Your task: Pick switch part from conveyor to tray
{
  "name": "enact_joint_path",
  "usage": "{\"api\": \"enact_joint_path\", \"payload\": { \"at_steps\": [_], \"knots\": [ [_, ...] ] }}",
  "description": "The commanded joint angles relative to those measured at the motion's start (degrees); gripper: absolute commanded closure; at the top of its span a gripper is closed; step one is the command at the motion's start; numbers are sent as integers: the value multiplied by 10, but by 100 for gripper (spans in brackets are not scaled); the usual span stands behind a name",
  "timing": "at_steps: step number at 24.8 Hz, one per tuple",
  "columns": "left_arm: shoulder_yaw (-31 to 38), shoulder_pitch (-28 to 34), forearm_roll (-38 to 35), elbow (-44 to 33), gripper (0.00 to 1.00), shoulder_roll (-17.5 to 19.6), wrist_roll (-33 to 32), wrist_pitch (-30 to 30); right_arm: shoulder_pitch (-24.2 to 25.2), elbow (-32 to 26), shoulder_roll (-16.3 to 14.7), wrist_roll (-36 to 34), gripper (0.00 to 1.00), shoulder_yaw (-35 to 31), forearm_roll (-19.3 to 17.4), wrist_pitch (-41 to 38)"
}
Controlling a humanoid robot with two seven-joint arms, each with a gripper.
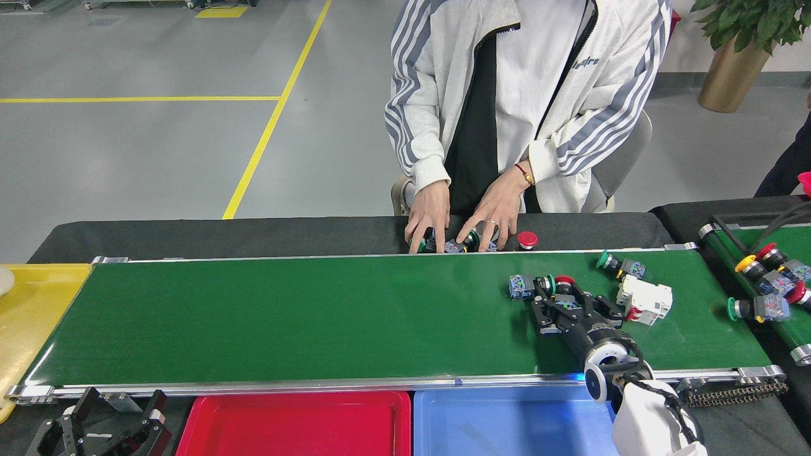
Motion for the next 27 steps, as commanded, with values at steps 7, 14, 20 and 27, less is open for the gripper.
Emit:
{"api": "enact_joint_path", "payload": {
  "at_steps": [7, 14, 20, 27],
  "knots": [
    [7, -1, 1, -4, 0, 9, 4, 1, 16, -111, 6, -6, 99, 1, -15, -70],
    [6, -1, 1, -4, 0, 8, 4, 1, 165, -313, 32, -7, 94, 89, -14, -387],
    [2, -4, 0, -4, 0, 7, 4, 1, 175, -278, 60, -6, 0, 162, 5, -417],
    [4, 2, 1, -8, 0, 3, 4, 2, 207, -308, 67, -7, 5, 36, 2, -256]
  ]
}}
